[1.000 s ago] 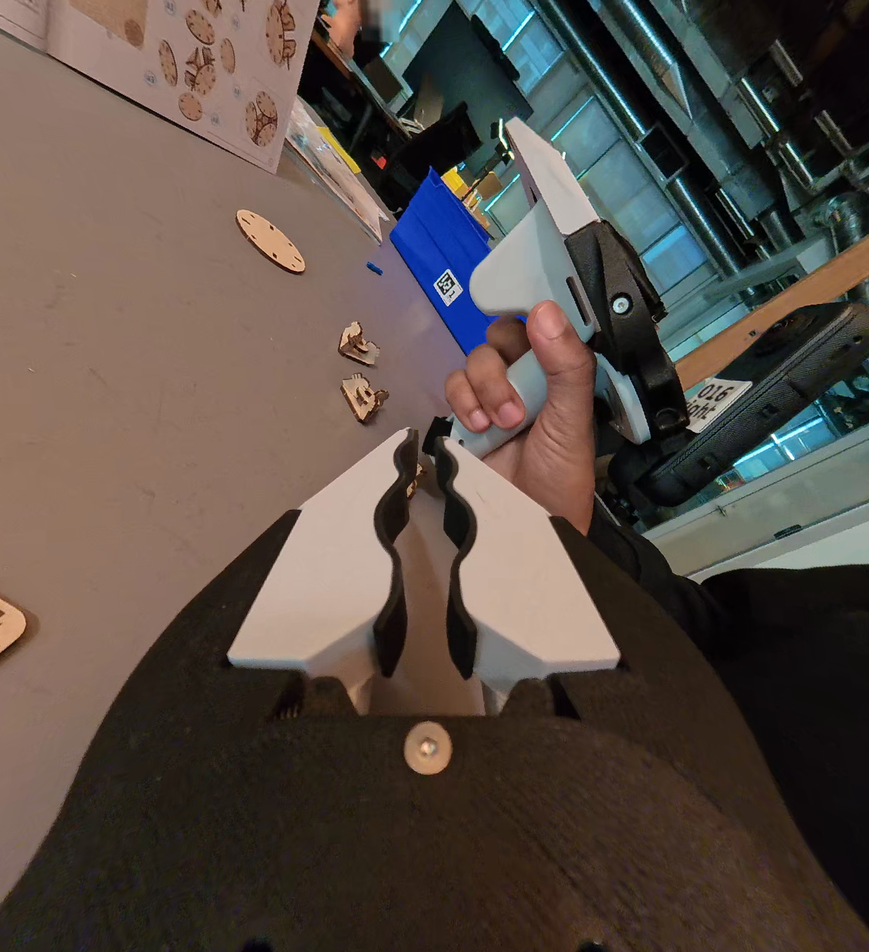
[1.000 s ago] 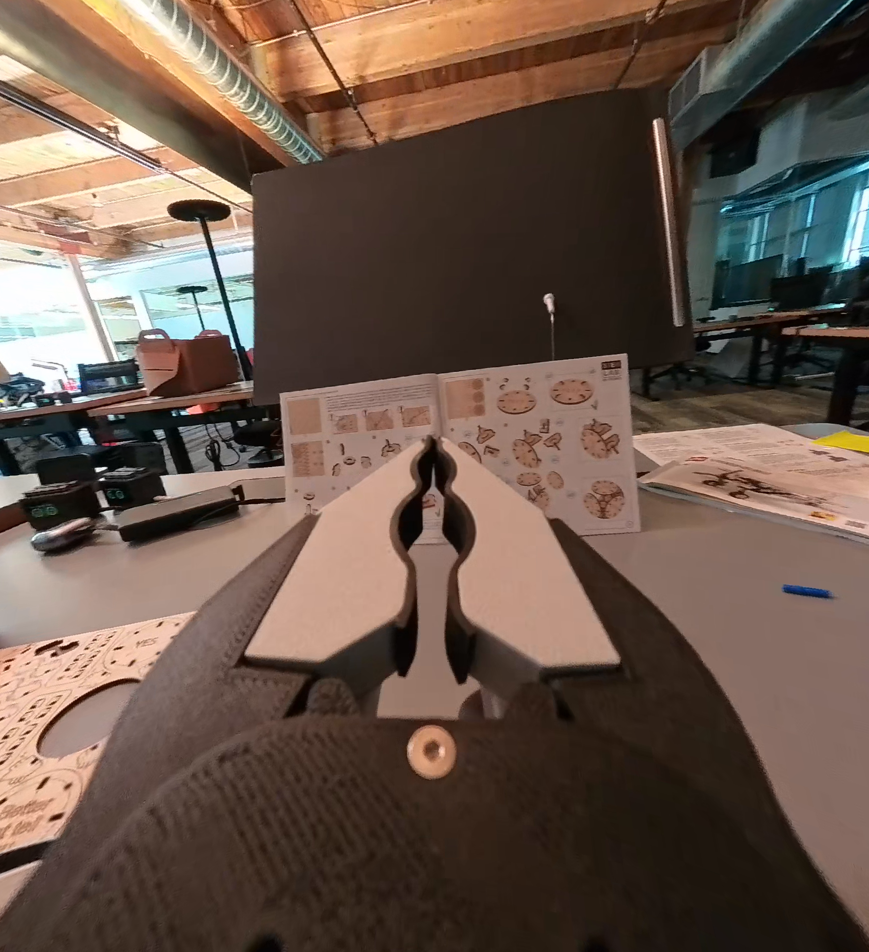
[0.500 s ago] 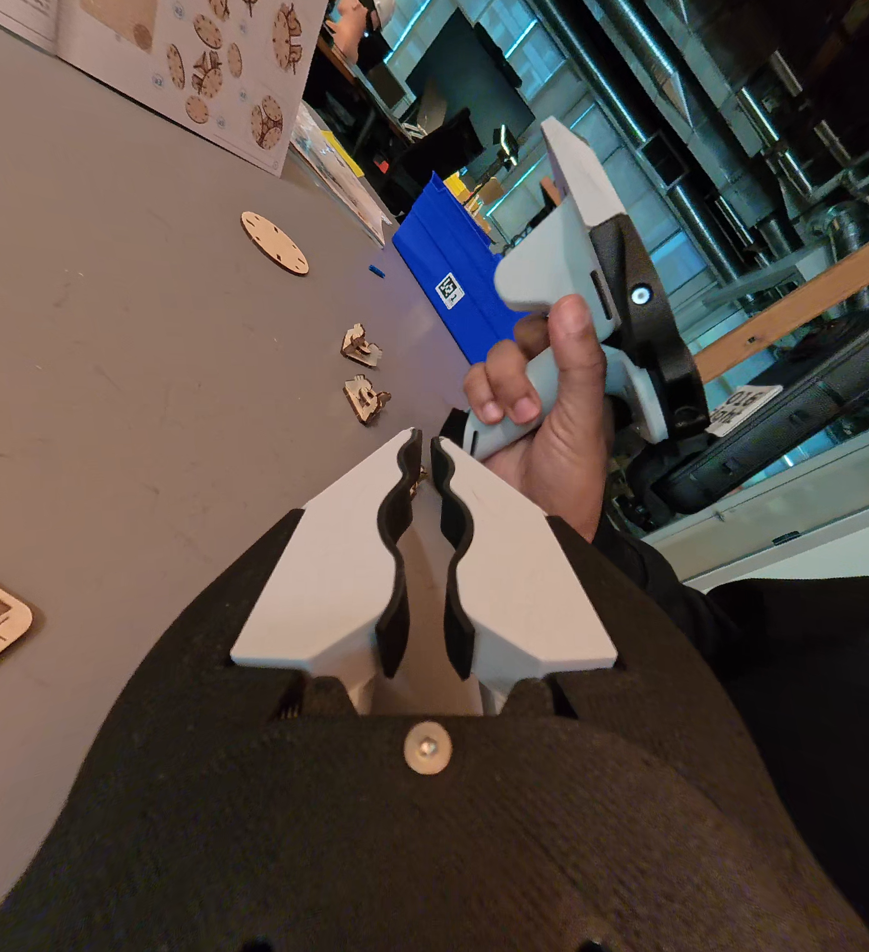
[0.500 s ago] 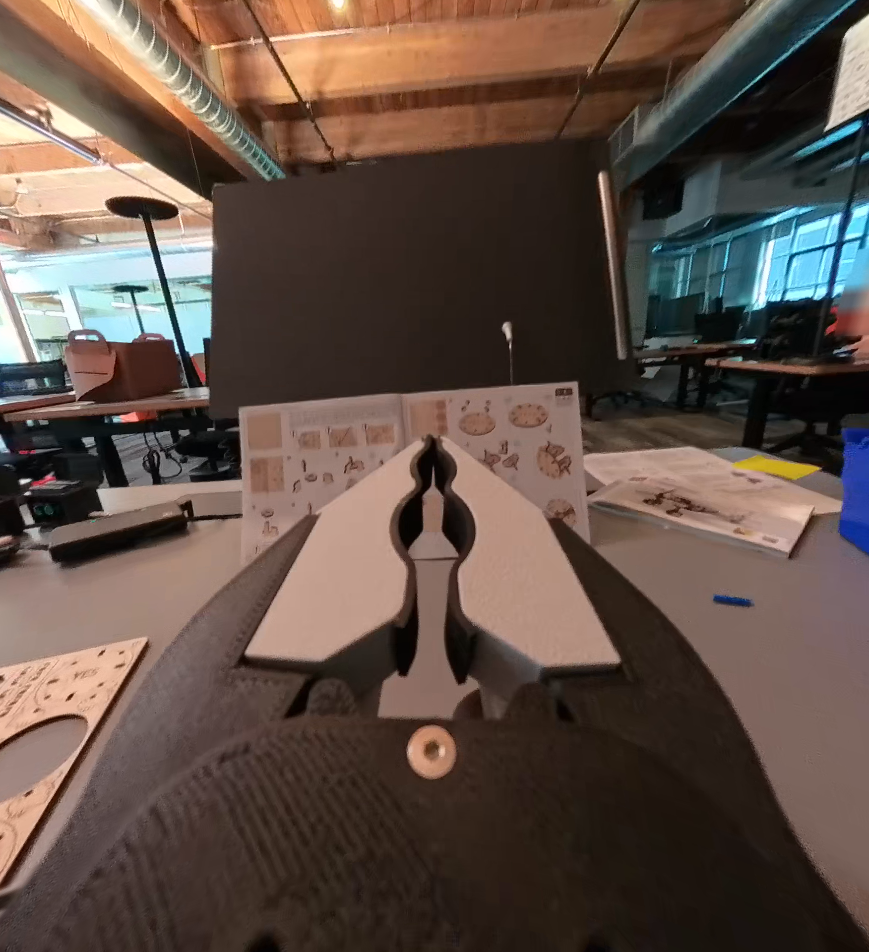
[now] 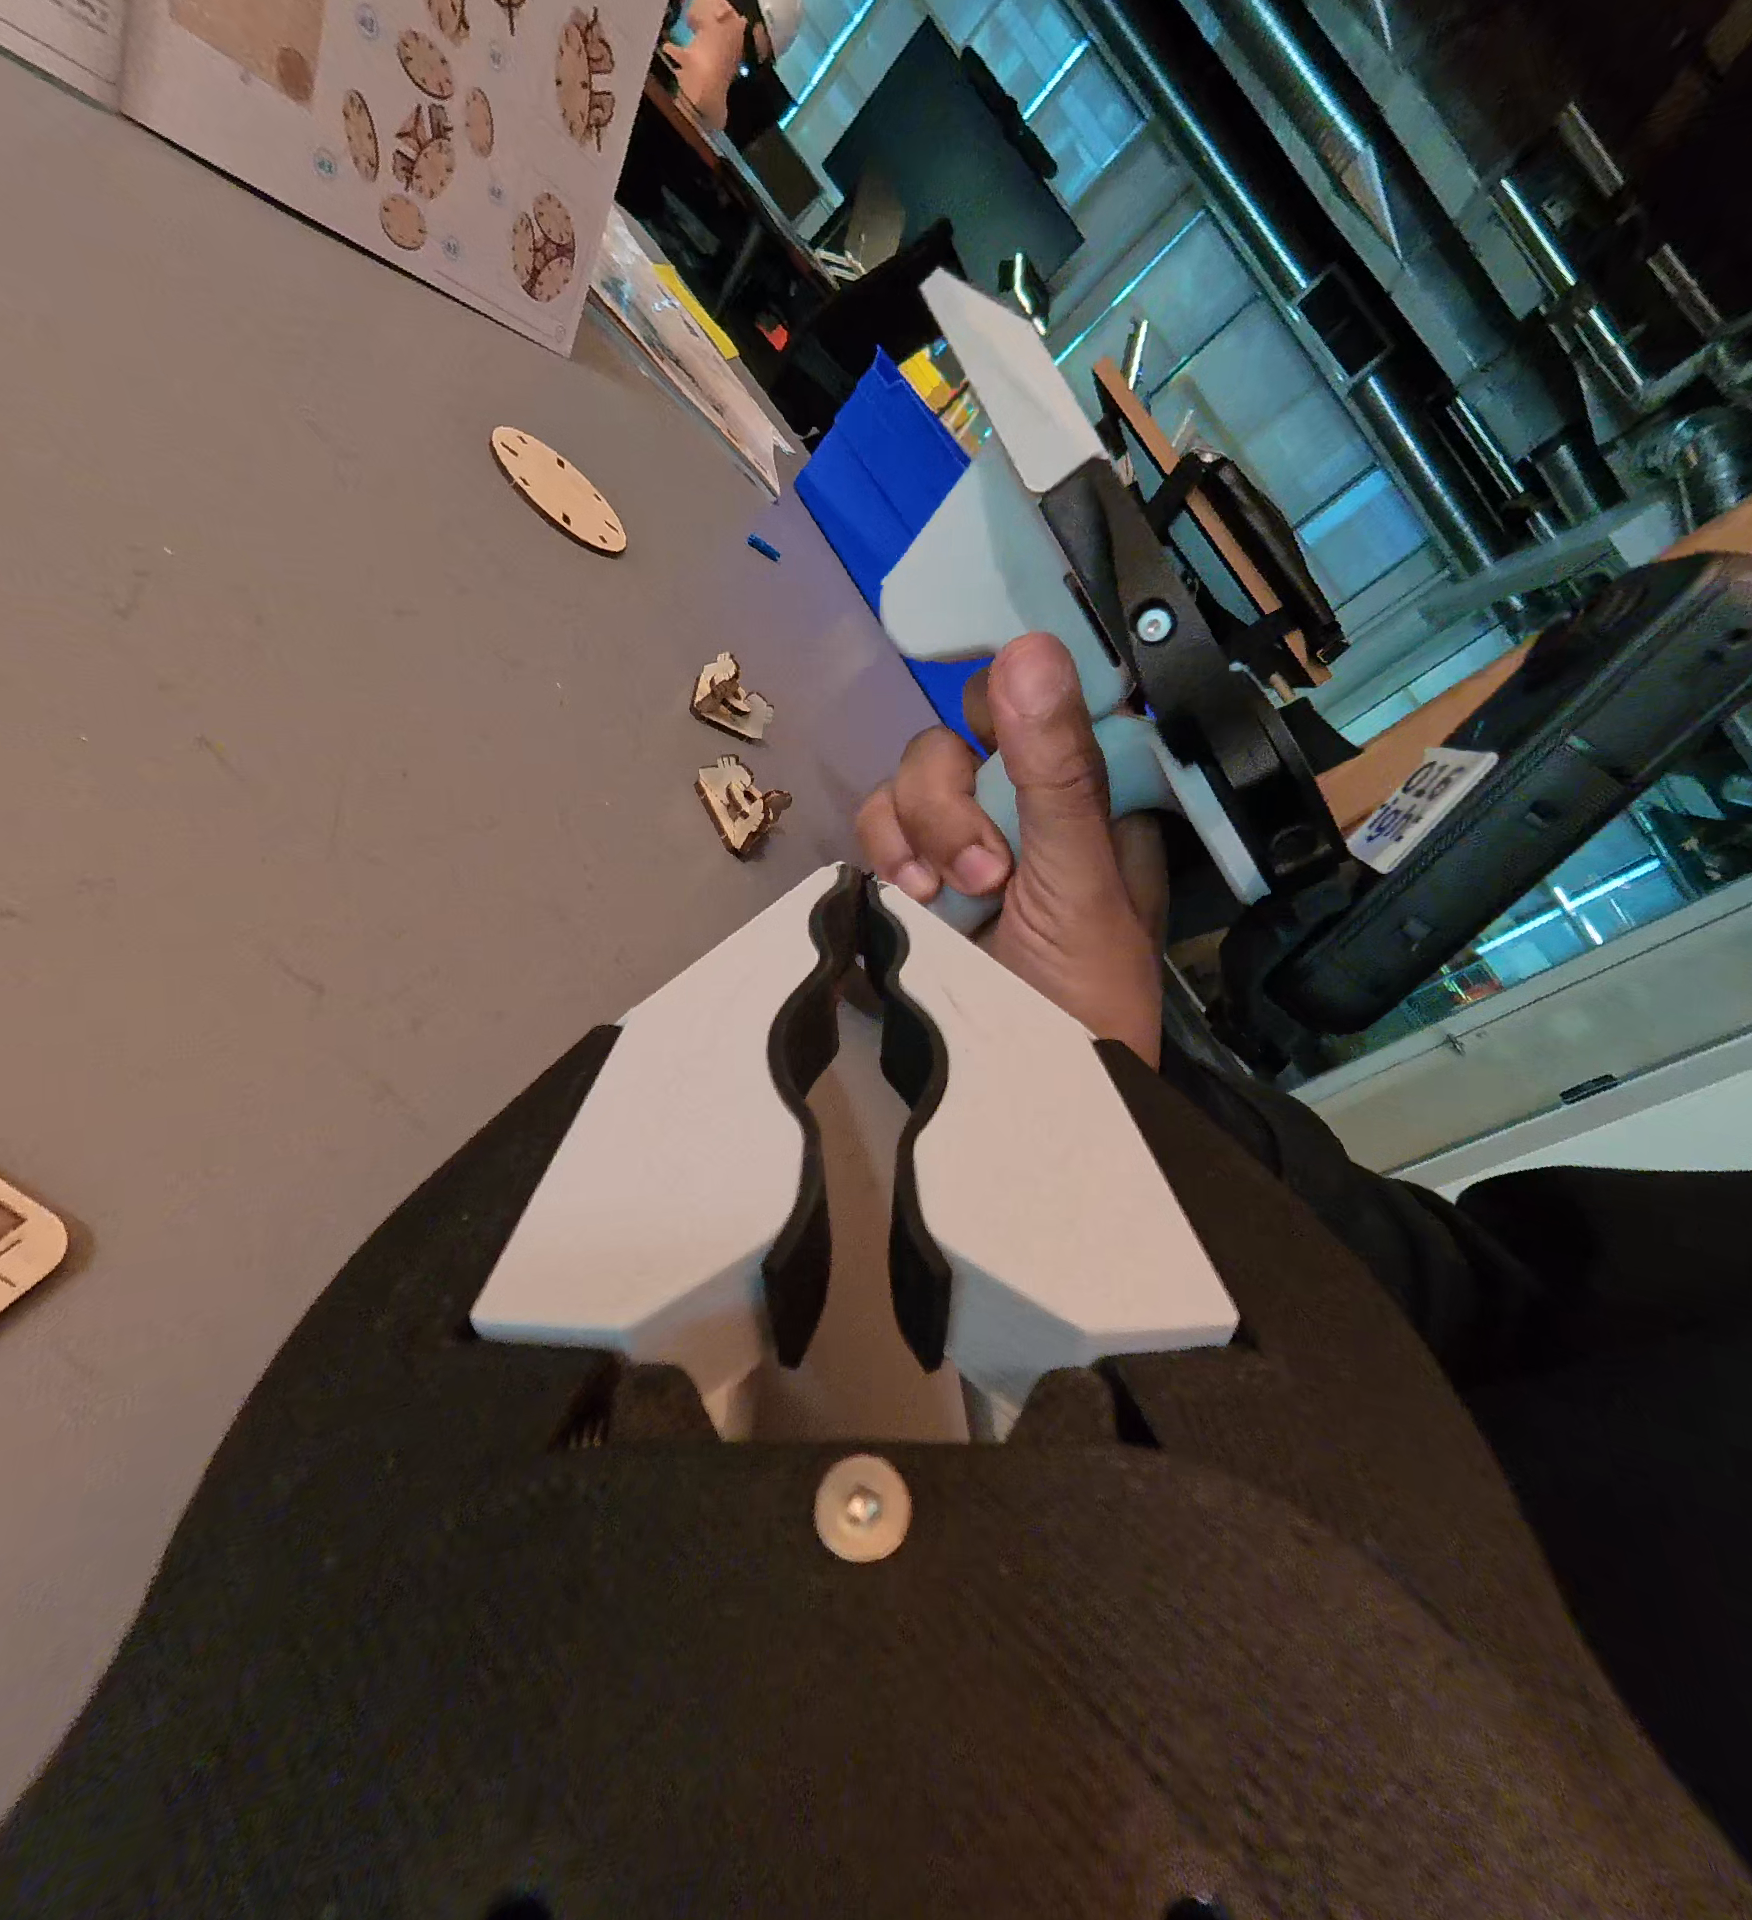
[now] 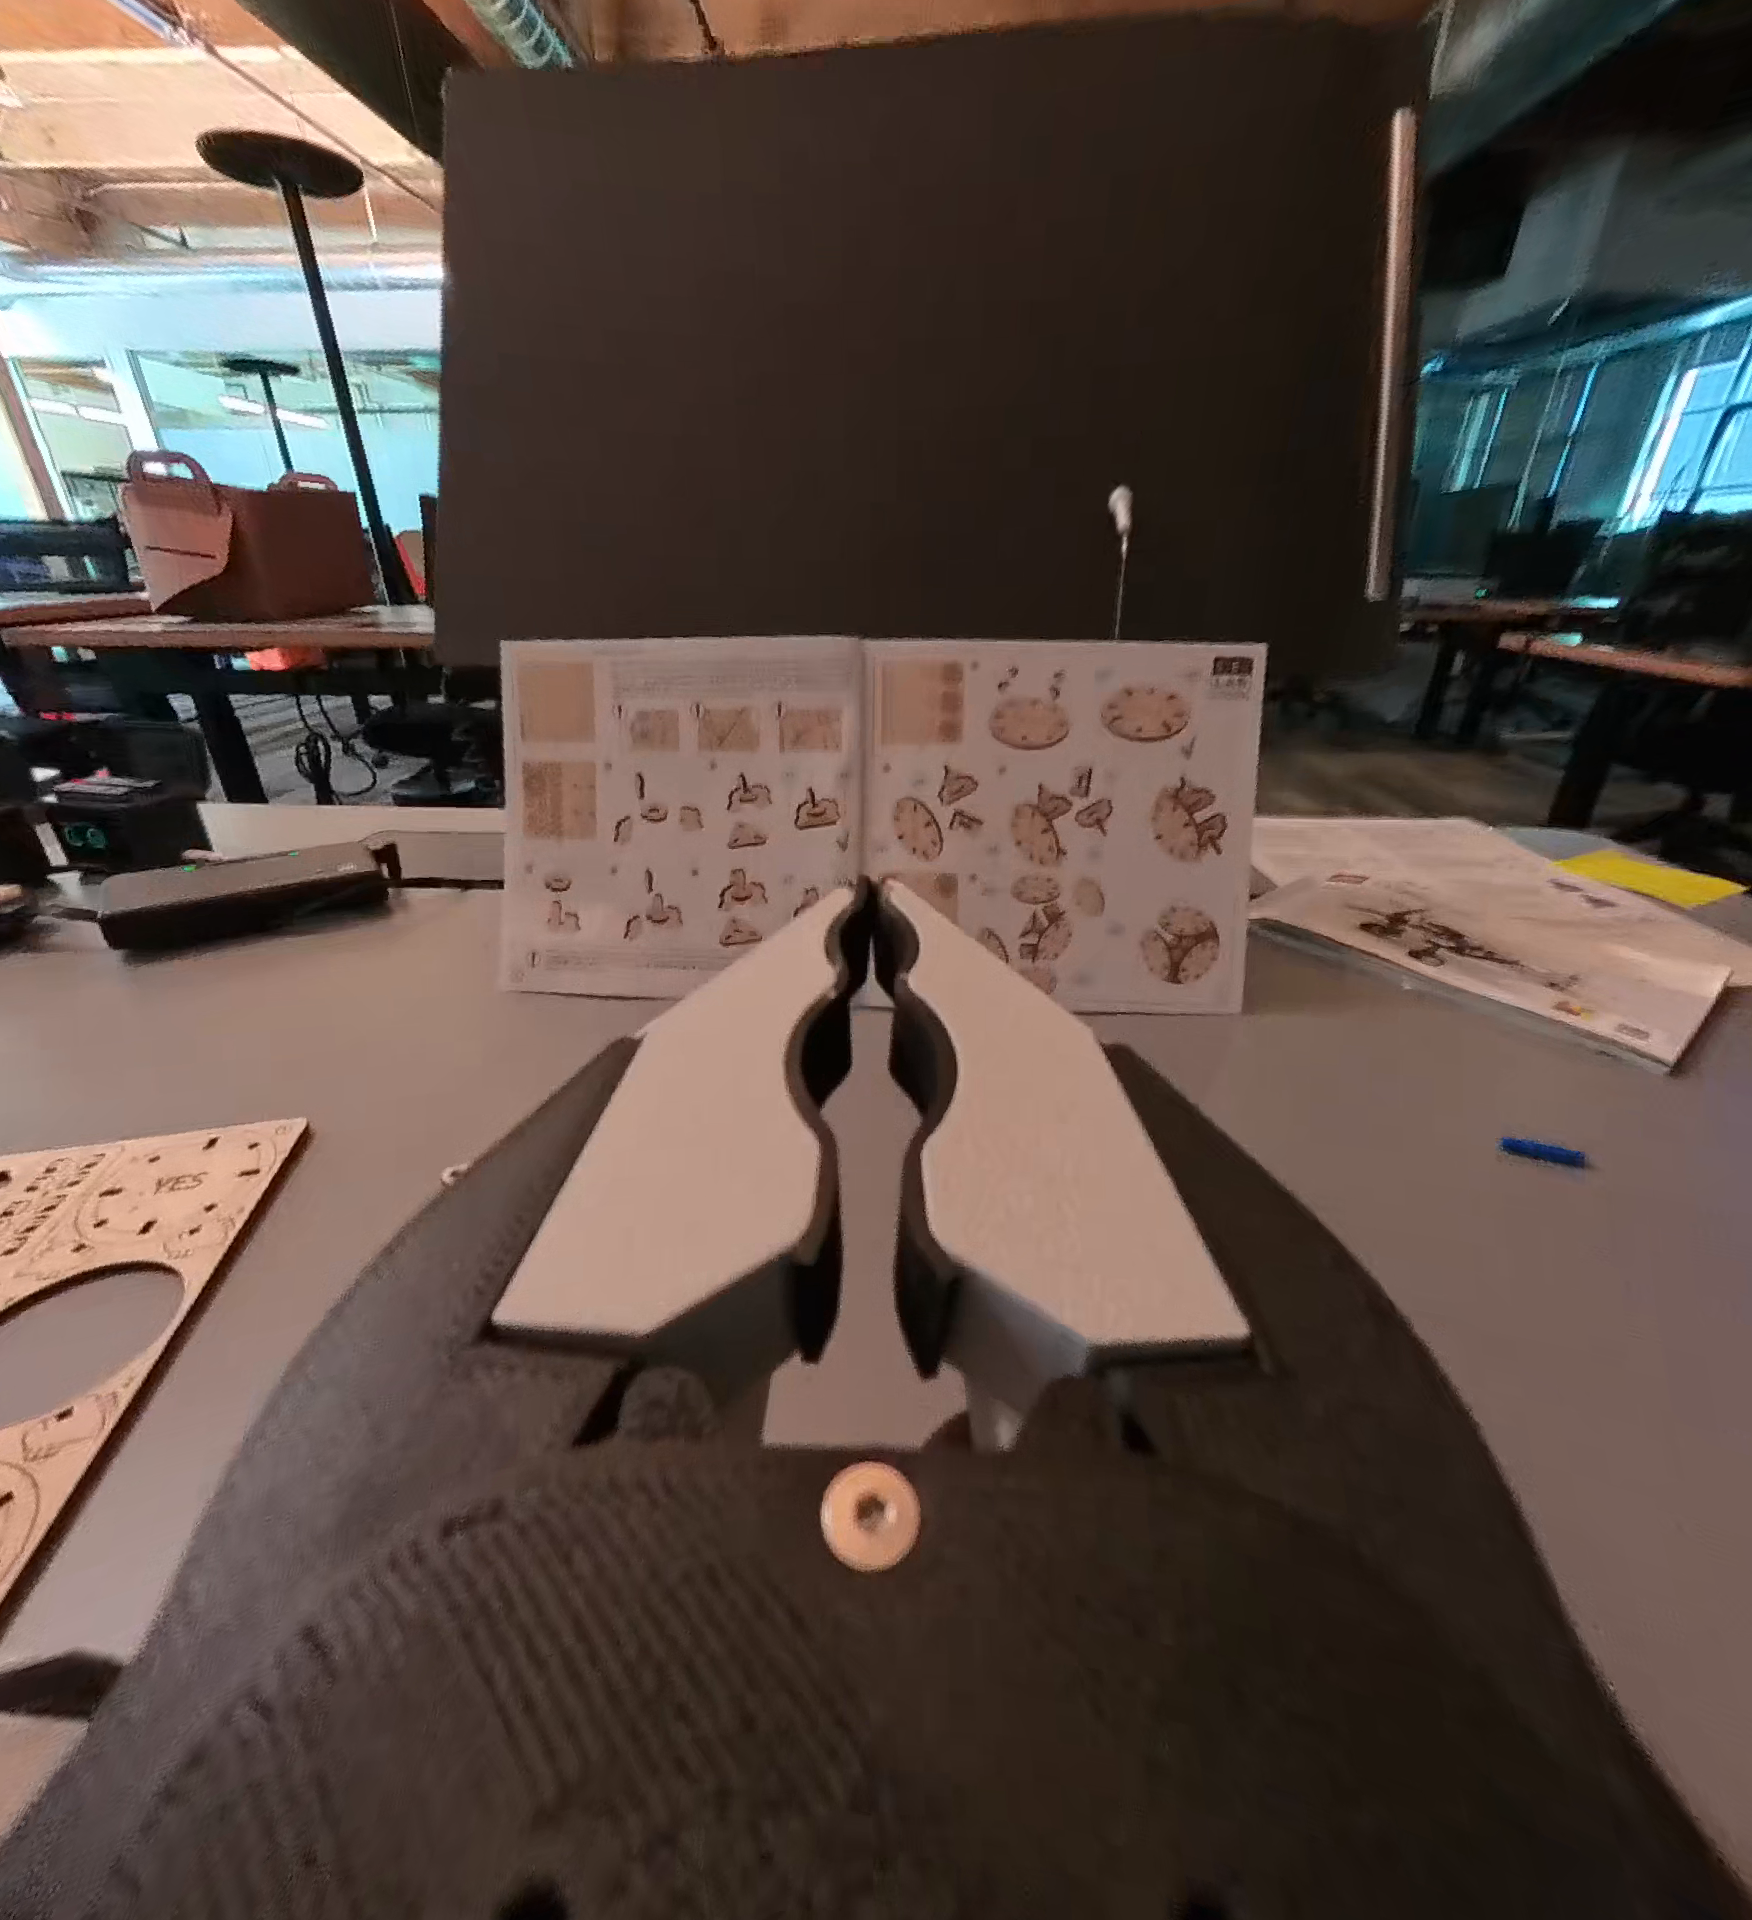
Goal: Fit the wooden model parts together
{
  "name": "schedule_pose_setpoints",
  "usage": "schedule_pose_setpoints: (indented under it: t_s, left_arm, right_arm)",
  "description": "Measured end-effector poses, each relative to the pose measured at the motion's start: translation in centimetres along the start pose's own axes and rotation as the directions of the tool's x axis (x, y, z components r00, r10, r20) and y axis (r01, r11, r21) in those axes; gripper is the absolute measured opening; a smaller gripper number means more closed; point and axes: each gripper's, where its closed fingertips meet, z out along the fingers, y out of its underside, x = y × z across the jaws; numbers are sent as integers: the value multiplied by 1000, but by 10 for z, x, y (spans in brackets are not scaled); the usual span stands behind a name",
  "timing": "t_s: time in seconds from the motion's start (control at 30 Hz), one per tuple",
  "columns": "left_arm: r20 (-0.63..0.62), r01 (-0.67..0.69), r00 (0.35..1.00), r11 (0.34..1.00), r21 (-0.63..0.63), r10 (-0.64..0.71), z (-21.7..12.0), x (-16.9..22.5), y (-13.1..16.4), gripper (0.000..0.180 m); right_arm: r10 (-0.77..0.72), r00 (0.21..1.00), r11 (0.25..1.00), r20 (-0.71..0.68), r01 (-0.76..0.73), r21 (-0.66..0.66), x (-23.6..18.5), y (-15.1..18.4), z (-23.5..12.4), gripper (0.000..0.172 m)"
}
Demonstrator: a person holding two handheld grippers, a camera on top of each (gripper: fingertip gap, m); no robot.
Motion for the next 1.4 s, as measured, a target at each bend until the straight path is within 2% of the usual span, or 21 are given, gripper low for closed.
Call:
schedule_pose_setpoints:
  t_s: [0.1,0.17,0.3,0.43,0.5,0.6,0.73,0.83,1.1,1.2,1.27,1.4]
  left_arm:
    - [0,-1,1000,1000,10,1,-1,0,-1,0]
    - [3,0,1000,1000,10,0,-1,0,-1,0]
    - [-1,1,1000,1000,8,-1,-1,0,-1,0]
    - [-1,2,1000,1000,14,-2,-2,0,-1,0]
    - [1,1,1000,1000,14,-1,-1,0,-1,0]
    - [2,4,1000,1000,9,-4,-1,0,-1,0]
    - [3,2,1000,1000,13,-2,-1,0,-1,0]
    - [7,0,1000,1000,12,0,-2,0,-1,0]
    - [4,3,1000,1000,21,-3,-3,0,-2,0]
    - [2,6,1000,1000,20,-6,-3,0,-2,0]
    - [0,11,1000,1000,16,-11,-2,-1,-1,0]
    - [-4,17,1000,1000,16,-17,-2,-1,-2,0]
  right_arm:
    - [55,998,997,-25,-54,54,9,-17,-2,0]
    - [38,999,999,3,-37,-25,2,5,4,0]
    - [22,1000,999,13,-21,-28,0,5,2,0]
    - [100,995,994,-10,-99,35,14,-16,-1,0]
    - [71,998,997,3,-70,-40,10,7,5,0]
    - [73,997,996,11,-72,-50,11,9,6,0]
    - [118,993,993,-8,-118,30,18,-17,2,0]
    - [83,997,993,3,-82,-80,14,13,9,0]
    - [112,994,994,-12,-112,-10,20,-8,7,0]
    - [72,997,997,3,-72,3,22,-20,5,0]
    - [4,997,999,76,0,-44,15,-20,2,0]
    - [-151,942,948,301,224,-225,1,19,-18,0]
